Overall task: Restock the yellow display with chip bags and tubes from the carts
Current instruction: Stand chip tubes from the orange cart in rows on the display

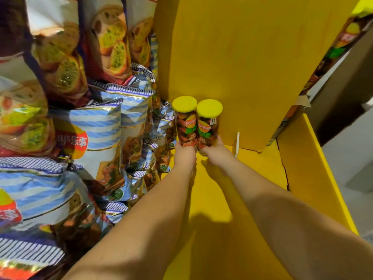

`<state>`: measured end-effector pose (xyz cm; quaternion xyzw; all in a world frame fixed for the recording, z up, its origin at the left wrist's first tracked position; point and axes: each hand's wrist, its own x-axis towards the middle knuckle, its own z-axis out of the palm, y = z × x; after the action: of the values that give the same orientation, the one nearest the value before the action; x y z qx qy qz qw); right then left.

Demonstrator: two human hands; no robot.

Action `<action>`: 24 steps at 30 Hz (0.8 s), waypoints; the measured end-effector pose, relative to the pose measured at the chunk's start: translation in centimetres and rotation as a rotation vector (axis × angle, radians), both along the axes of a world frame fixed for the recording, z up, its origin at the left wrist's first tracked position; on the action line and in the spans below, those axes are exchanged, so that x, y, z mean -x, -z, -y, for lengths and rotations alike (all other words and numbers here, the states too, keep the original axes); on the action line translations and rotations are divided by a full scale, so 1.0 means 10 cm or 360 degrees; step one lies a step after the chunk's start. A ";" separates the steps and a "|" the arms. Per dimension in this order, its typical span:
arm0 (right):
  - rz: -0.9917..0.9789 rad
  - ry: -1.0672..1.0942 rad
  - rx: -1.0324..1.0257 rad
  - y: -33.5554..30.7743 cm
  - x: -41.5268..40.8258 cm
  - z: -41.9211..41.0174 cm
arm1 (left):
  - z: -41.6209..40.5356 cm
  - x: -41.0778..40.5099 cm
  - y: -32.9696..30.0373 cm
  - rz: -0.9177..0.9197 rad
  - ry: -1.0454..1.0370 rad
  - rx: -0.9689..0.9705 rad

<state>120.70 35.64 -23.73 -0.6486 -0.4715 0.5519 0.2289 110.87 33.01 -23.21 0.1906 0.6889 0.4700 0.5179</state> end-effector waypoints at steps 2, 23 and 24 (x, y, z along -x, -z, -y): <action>0.0041 -0.0032 0.0043 -0.07 0.00 -0.05 | -0.02 -0.03 -0.03 -0.0006 0.0010 -0.0013; 0.0044 0.0332 -0.0028 -0.67 -0.48 1.01 | 0.80 -0.37 -0.64 -0.0054 0.0153 -0.0035; 0.0033 0.0374 -0.0037 -0.76 -0.52 1.18 | 0.93 -0.42 -0.75 -0.0098 0.0187 -0.0042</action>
<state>125.95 23.87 -16.11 -0.7023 -0.4009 0.5091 0.2947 115.07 23.70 -15.68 0.2519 0.6858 0.4418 0.5206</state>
